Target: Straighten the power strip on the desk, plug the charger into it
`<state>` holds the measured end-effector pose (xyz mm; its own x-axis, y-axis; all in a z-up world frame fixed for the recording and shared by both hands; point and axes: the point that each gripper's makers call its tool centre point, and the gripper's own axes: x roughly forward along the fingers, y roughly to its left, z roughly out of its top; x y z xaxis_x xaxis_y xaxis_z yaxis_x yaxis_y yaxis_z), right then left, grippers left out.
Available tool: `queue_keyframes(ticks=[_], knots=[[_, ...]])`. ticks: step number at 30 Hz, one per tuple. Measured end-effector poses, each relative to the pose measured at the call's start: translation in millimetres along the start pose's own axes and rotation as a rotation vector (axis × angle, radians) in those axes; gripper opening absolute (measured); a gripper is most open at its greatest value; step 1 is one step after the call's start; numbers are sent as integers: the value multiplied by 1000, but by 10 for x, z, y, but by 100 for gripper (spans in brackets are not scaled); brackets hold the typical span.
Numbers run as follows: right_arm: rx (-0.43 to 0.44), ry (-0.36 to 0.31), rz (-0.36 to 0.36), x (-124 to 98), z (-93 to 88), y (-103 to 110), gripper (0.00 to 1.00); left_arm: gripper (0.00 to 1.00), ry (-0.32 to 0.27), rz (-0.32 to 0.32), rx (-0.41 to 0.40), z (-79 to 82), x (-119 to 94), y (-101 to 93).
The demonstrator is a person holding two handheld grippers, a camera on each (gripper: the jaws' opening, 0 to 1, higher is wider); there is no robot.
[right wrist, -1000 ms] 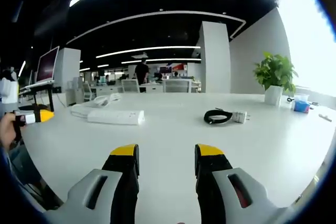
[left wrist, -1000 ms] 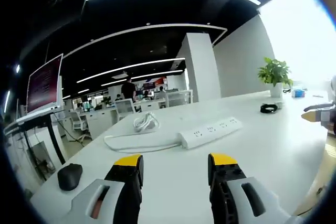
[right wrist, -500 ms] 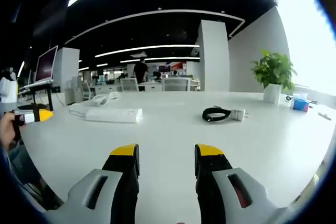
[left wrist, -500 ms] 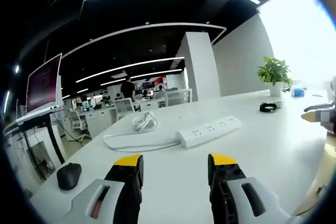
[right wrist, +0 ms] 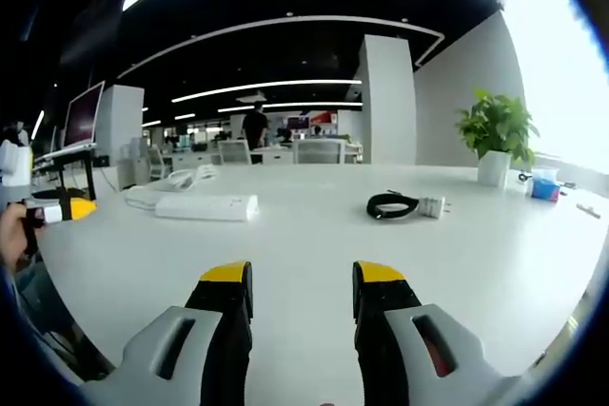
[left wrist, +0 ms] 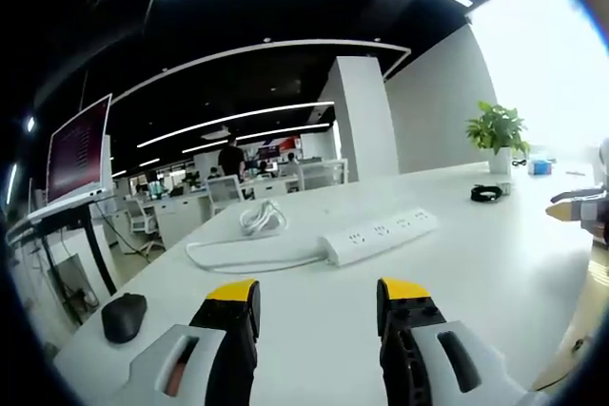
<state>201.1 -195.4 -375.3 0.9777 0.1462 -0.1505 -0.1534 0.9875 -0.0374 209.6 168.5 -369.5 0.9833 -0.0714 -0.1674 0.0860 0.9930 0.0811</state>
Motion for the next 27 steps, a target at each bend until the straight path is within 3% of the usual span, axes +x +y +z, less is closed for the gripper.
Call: queue_keyframes(ticks=[27], knots=[[-7, 8, 9, 47, 6, 32, 42, 51, 2, 0, -15, -15, -8, 37]])
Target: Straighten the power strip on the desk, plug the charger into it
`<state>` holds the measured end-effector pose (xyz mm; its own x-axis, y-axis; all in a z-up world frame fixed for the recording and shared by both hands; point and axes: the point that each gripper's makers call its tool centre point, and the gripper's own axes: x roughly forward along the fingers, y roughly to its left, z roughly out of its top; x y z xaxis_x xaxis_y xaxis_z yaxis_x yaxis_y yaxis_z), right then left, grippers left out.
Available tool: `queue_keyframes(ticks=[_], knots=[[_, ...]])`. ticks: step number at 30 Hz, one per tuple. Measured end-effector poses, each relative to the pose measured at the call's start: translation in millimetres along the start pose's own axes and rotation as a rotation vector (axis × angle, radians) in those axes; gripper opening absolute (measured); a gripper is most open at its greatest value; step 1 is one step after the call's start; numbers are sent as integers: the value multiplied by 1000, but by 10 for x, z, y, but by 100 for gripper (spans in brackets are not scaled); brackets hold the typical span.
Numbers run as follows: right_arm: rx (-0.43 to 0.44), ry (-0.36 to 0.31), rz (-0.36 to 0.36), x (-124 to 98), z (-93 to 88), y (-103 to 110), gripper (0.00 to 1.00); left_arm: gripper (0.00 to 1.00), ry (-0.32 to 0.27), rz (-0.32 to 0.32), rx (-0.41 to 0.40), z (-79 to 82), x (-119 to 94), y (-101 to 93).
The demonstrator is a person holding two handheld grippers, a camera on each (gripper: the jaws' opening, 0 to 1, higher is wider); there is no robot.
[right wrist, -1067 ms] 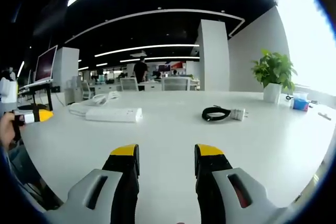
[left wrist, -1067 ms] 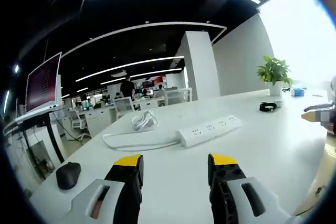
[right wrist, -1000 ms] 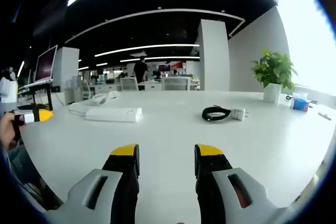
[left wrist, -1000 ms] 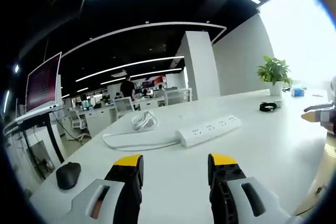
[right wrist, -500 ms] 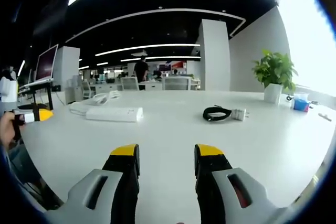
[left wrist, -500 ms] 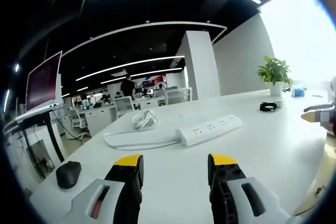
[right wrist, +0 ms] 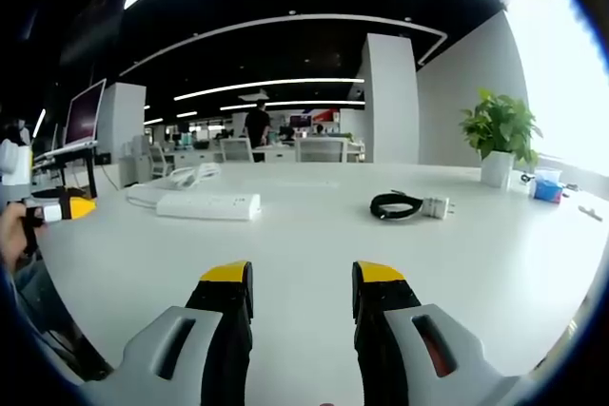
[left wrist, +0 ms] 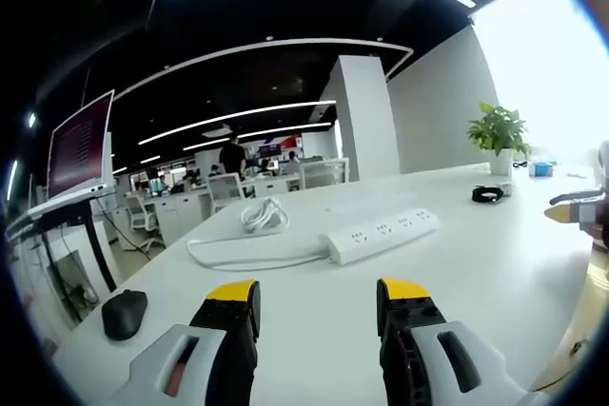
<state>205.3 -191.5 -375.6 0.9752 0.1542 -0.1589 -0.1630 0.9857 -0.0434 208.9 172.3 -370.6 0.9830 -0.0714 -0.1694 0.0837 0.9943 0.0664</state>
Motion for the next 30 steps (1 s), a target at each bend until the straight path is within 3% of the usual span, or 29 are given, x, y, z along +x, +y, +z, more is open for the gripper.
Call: queue_keyframes(ticks=[30], knots=[[-34, 1, 84, 257, 66, 224, 40, 50, -7, 51, -9, 50, 19, 222]])
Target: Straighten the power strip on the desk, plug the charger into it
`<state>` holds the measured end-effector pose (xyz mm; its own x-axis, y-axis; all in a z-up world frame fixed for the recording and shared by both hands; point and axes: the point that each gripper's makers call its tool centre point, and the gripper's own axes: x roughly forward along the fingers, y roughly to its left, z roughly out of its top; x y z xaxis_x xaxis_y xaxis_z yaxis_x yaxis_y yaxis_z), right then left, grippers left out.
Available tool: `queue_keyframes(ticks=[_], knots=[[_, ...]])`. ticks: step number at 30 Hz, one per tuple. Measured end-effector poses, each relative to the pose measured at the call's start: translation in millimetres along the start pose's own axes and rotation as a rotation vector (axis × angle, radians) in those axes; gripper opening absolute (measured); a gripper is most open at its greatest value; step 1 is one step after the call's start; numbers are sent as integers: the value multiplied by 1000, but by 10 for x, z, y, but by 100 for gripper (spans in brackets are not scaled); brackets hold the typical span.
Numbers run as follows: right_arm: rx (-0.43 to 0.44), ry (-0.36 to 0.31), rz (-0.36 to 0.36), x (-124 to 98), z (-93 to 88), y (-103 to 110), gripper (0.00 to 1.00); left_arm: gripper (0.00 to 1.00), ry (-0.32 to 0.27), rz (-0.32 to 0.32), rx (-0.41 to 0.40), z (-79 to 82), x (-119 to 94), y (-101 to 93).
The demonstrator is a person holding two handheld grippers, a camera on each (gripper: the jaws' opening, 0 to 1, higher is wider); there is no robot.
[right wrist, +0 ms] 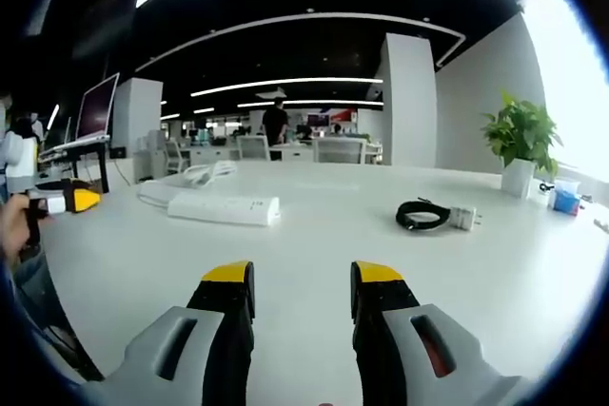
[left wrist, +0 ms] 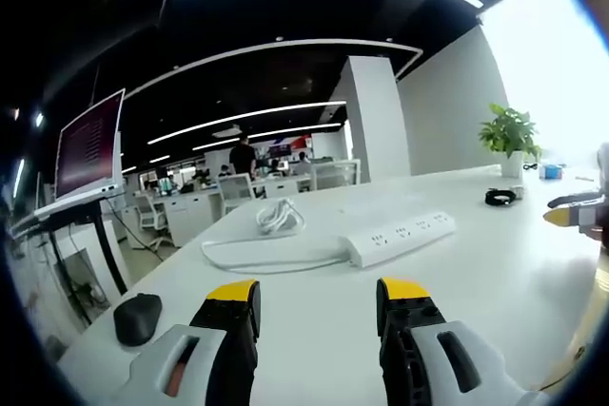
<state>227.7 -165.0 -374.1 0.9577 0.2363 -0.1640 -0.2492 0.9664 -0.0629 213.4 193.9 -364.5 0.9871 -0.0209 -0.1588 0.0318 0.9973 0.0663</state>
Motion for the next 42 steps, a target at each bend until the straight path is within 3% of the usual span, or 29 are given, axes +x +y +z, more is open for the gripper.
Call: queue_keyframes(ticks=[16, 42], knots=[[-13, -8, 43, 69, 59, 126, 40, 50, -17, 42, 2, 69, -38, 183], [-60, 3, 70, 238, 94, 110, 40, 50, -26, 20, 19, 126, 18, 233]])
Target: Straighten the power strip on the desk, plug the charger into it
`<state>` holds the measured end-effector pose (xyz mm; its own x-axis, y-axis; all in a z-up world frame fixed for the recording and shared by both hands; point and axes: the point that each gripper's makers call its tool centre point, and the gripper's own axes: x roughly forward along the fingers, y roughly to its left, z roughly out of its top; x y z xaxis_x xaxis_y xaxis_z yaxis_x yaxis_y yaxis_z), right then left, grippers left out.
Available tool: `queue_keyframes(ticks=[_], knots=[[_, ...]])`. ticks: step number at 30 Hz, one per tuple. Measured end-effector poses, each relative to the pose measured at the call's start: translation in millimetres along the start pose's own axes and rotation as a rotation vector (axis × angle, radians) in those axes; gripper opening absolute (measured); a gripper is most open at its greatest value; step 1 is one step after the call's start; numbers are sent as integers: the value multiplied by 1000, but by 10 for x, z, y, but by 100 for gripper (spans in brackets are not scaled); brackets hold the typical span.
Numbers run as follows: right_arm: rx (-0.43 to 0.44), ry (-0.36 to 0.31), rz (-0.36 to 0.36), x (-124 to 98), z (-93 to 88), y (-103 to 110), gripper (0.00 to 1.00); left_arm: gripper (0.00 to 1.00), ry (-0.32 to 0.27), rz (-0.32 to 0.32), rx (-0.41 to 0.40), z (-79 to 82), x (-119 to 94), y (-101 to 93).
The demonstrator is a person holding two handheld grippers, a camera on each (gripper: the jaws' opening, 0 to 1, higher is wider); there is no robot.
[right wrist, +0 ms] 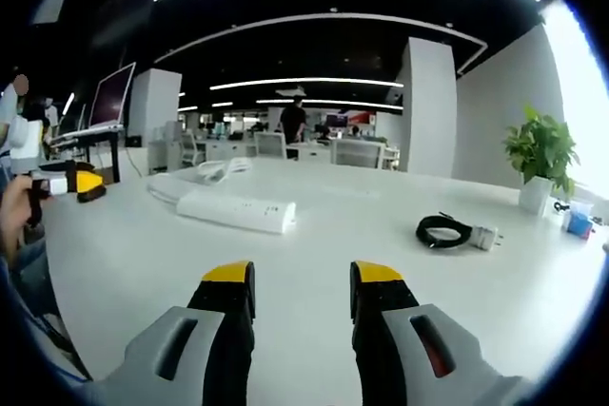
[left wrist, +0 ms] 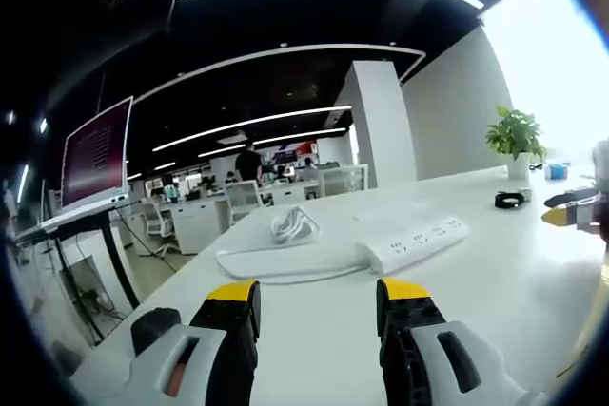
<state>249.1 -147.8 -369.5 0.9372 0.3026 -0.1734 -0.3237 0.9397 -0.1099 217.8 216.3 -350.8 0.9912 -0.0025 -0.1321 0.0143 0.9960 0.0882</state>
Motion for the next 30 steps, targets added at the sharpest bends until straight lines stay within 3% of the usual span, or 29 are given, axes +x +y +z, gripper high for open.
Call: queue_keyframes(ticks=[12, 30], knots=[[-4, -2, 33, 117, 19, -35, 38, 49, 8, -22, -17, -56, 106, 4], [-64, -10, 126, 449, 152, 12, 37, 48, -47, -76, -13, 131, 386, -67]])
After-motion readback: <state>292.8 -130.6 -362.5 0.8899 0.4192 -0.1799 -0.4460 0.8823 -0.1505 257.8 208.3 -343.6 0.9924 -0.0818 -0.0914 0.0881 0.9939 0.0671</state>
